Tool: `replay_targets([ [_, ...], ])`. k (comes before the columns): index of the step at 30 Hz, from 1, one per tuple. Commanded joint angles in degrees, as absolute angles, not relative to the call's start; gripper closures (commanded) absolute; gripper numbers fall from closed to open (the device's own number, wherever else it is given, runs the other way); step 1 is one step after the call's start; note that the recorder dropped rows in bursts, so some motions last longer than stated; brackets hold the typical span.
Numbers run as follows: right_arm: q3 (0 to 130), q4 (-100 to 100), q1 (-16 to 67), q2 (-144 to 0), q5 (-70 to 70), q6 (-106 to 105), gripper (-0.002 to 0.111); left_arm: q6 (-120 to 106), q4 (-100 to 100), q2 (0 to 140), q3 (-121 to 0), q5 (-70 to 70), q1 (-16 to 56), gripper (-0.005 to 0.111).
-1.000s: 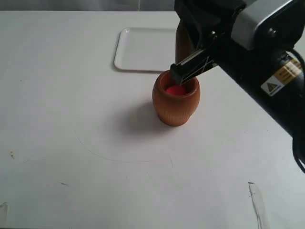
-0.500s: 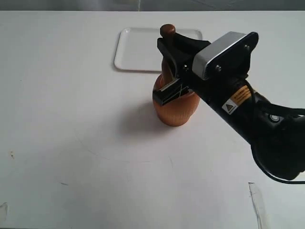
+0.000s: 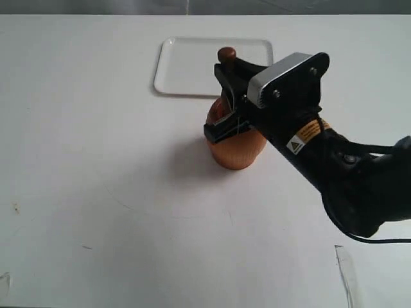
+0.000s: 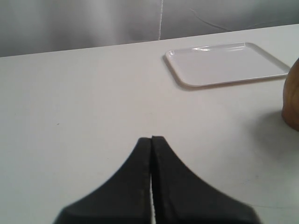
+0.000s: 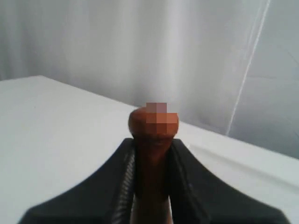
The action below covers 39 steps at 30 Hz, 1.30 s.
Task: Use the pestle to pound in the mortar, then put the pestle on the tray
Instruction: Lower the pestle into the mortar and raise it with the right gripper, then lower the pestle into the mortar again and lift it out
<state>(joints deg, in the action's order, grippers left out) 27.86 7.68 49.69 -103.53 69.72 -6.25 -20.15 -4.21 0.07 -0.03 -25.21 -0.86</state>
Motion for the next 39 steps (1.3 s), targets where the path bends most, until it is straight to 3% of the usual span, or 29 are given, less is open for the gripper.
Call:
replay_targets([
  [1,27.82,8.90,49.81,-108.47,69.96,-4.34,0.108,-19.68,-3.79,0.00,0.00,-25.03,-0.42,0.107],
  [7,27.82,10.38,49.81,-106.65,69.96,-6.61,0.108,-19.68,-3.79,0.00,0.00,-25.03,-0.42,0.107],
  [21,27.82,8.06,49.81,-82.76,69.96,-9.21,0.108,-19.68,-3.79,0.00,0.00,-25.03,-0.42,0.107],
  [39,27.82,8.29,49.81,-105.41,69.96,-5.48,0.108,-19.68,-3.79,0.00,0.00,-25.03,-0.42,0.107],
])
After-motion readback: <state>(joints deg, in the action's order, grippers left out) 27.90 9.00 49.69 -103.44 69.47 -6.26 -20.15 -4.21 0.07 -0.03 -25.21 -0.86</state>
